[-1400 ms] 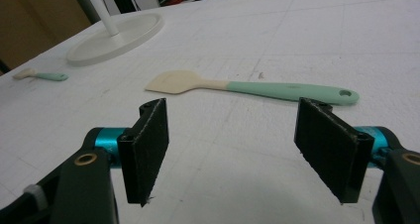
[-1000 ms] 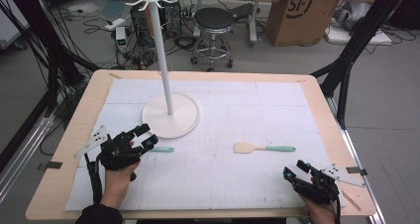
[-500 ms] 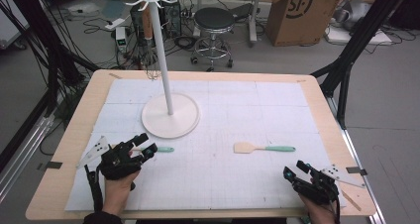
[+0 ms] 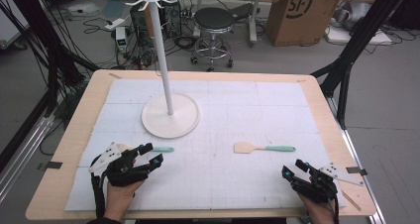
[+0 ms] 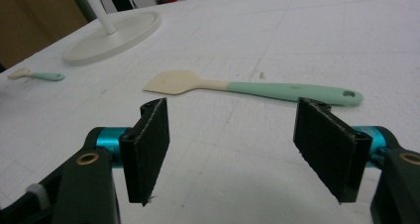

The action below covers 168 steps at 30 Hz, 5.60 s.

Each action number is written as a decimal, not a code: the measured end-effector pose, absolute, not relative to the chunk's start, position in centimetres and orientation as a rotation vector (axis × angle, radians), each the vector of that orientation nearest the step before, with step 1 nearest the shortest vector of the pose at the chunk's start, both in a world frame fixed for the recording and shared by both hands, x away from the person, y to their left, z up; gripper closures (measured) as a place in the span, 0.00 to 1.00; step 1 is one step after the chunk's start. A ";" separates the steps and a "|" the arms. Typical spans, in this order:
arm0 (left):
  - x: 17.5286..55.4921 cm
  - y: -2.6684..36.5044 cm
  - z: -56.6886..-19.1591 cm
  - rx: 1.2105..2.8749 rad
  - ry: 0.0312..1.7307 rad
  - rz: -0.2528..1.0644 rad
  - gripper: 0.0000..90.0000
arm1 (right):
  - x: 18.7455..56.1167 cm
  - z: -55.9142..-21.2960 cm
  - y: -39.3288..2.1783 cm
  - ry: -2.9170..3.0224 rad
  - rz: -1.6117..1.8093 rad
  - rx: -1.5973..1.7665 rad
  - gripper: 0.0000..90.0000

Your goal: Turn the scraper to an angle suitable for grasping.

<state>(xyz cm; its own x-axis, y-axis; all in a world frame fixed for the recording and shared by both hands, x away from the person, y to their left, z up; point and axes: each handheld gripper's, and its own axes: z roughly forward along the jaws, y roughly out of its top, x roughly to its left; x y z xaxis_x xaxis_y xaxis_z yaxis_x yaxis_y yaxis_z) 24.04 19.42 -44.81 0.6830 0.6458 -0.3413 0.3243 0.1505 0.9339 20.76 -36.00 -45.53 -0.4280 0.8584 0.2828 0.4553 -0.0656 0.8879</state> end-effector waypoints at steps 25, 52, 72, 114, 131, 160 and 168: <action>24.2 19.4 -45.7 1.496 0.940 0.184 0.40 | 24.8 -45.3 -35.3 1.962 1.397 1.530 0.54; 24.8 19.0 -45.6 1.579 1.070 0.108 0.40 | 28.3 -45.8 -36.4 2.090 1.198 1.707 1.00; 24.9 18.9 -45.6 1.571 1.075 0.111 0.41 | 31.3 -45.6 -35.4 2.048 1.138 1.744 1.00; 24.9 19.1 -45.6 1.558 1.072 0.105 0.42 | 36.9 -45.9 -25.0 2.215 1.303 1.797 1.00; 24.9 19.1 -45.7 1.553 1.079 0.100 0.42 | 32.3 -45.9 -26.1 2.360 1.352 1.813 1.00; 25.0 19.0 -45.7 1.546 1.082 0.090 0.43 | 31.5 -46.7 -35.5 2.031 1.440 2.022 1.00; 25.1 19.0 -45.7 1.548 1.084 0.089 0.43 | 33.8 -46.5 -31.2 2.152 1.417 1.979 1.00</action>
